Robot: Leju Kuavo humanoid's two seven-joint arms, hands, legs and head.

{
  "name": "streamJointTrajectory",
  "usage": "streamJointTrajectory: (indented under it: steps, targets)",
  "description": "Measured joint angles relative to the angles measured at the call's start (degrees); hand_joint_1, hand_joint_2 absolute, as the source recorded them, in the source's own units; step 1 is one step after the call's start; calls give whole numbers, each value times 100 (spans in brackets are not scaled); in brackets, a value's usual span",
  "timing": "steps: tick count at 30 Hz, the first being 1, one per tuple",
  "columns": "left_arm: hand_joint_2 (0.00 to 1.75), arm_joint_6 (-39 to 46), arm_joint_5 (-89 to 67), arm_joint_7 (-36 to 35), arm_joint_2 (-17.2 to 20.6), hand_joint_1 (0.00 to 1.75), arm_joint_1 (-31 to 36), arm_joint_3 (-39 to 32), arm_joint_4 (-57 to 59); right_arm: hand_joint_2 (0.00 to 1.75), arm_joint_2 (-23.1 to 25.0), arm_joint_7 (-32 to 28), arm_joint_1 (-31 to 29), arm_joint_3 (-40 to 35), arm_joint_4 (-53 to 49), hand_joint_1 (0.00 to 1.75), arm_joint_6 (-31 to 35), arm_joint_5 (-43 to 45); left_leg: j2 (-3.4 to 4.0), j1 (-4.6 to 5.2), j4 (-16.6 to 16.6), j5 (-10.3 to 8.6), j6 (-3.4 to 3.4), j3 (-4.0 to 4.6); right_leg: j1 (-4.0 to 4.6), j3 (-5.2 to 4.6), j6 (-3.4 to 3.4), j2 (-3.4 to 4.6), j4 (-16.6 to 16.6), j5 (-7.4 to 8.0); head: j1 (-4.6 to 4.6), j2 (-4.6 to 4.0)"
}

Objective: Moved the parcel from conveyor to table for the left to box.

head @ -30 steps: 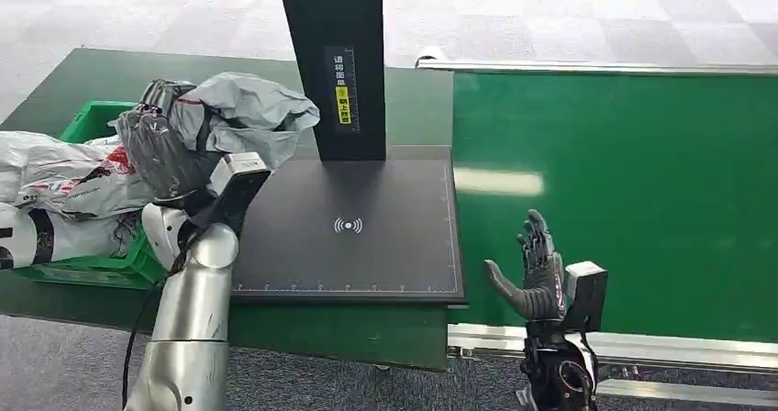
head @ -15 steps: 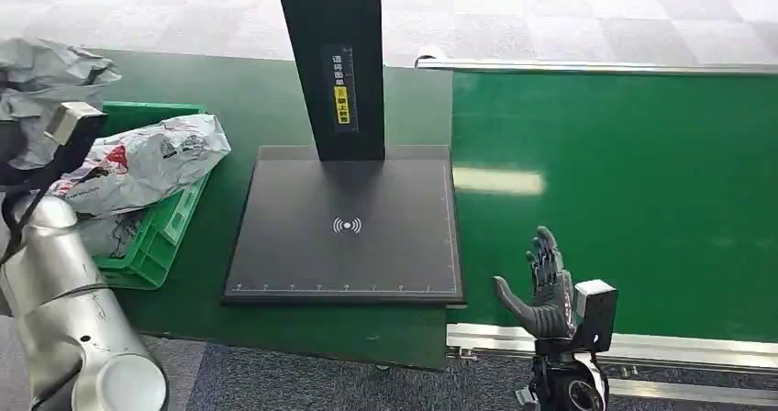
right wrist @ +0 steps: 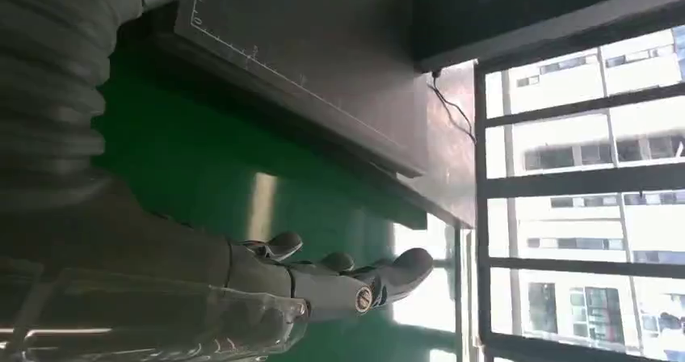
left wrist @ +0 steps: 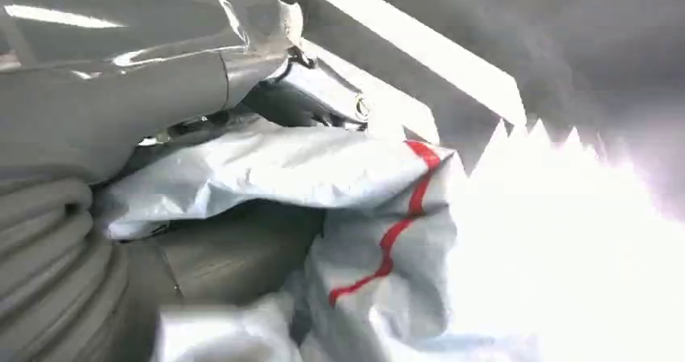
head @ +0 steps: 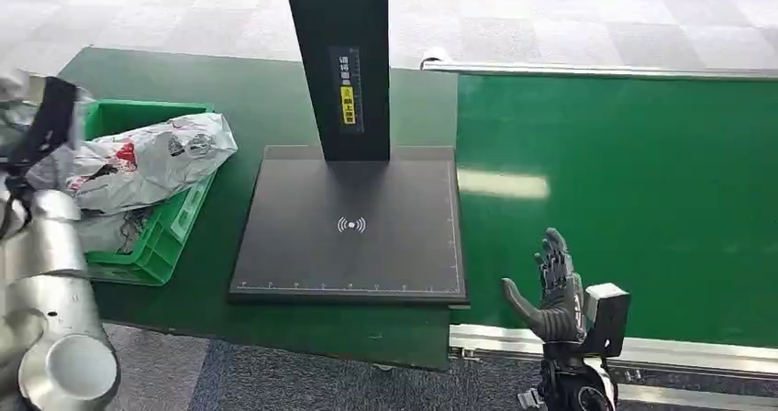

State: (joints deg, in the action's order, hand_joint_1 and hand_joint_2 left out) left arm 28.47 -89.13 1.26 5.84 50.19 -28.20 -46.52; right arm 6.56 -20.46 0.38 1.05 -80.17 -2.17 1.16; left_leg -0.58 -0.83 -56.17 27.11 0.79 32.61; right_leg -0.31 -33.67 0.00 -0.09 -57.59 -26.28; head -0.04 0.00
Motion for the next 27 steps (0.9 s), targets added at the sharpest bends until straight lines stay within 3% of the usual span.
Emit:
streamJointTrajectory:
  steps: [4, 8, 9, 10, 11, 12, 19, 27]
  targets:
    - [175, -292, 0, -54, 101, 175, 45, 994, 1090, 175, 2, 41, 15, 79, -96, 0, -168, -65, 70, 6, -1, 1, 0, -2, -6, -9, -3, 59, -3, 15, 5, 0]
    - [175, -353, 2, 206, 221, 175, 69, 1656, 1651, 175, 0, 44, 25, 125, -103, 0, -282, -103, 63, 10, -1, 7, 0, -1, -10, -15, 0, 61, -2, 9, 2, 0]
    - [175, -320, 2, 230, 229, 168, 66, 1765, 1739, 175, 0, 44, 21, 131, -103, 0, -288, -107, 57, 9, -1, 7, 0, 1, -9, -15, 0, 54, -2, 8, 4, 0]
    - [175, -283, 2, 241, 249, 17, 64, 1864, 1809, 175, 0, 44, 19, 135, -103, 0, -297, -109, 54, 9, 0, 7, 0, 1, -9, -15, -1, 51, -2, 7, 2, 0]
    - [175, -257, 0, 190, 267, 17, 64, 1968, 1874, 175, 0, 41, 21, 142, -103, 0, -299, -109, 55, 9, 0, 8, 0, 2, -8, -14, -1, 51, -2, 7, 4, 0]
    - [175, -248, 0, 44, 282, 0, 63, 2124, 1937, 175, -2, 39, 22, 149, -103, 0, -306, -109, 55, 8, 1, 8, 0, 2, -8, -14, -1, 51, -2, 7, 2, 0]
    - [175, 577, 2, -1523, 373, 0, -25, 2748, 2145, 175, 0, 101, 41, 151, -103, 0, -347, -133, 66, 8, 2, 6, 0, -3, -7, -10, -2, 58, -4, 9, 4, 0]
    - [175, 989, 2, -1949, 640, 0, -378, 2814, 1731, 175, 2, 149, 53, 140, -103, 0, -347, -142, 75, 7, 3, 9, 3, -2, -7, -17, -2, 70, -5, 8, 2, 0]
